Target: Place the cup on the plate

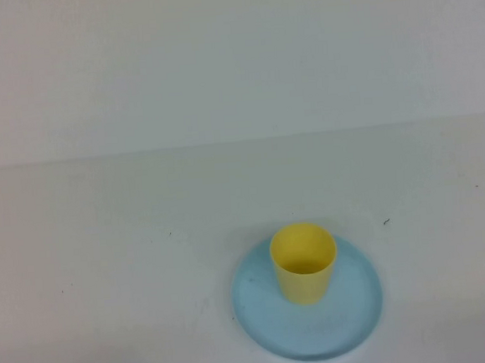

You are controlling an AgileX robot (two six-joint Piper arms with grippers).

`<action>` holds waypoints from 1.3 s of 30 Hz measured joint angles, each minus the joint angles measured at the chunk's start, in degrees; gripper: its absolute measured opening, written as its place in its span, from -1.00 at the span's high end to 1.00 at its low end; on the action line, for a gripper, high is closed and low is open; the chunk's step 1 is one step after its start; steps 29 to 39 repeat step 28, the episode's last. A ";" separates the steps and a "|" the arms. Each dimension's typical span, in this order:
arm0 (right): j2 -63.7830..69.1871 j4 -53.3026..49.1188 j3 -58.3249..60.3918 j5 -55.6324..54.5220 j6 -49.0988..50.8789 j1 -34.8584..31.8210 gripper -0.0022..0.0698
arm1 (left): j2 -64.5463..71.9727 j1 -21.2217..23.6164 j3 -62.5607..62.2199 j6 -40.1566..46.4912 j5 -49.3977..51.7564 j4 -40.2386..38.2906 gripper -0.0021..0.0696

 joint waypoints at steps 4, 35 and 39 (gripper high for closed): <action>0.00 0.00 0.00 0.00 0.00 0.00 0.94 | 0.00 0.00 0.00 0.00 0.00 0.00 0.94; 0.00 0.00 0.00 0.00 0.00 -1.71 0.94 | 0.00 0.00 0.00 0.00 0.00 0.00 0.94; 0.00 0.00 0.00 0.00 0.00 -1.71 0.94 | 0.00 0.00 0.00 0.00 0.00 0.00 0.94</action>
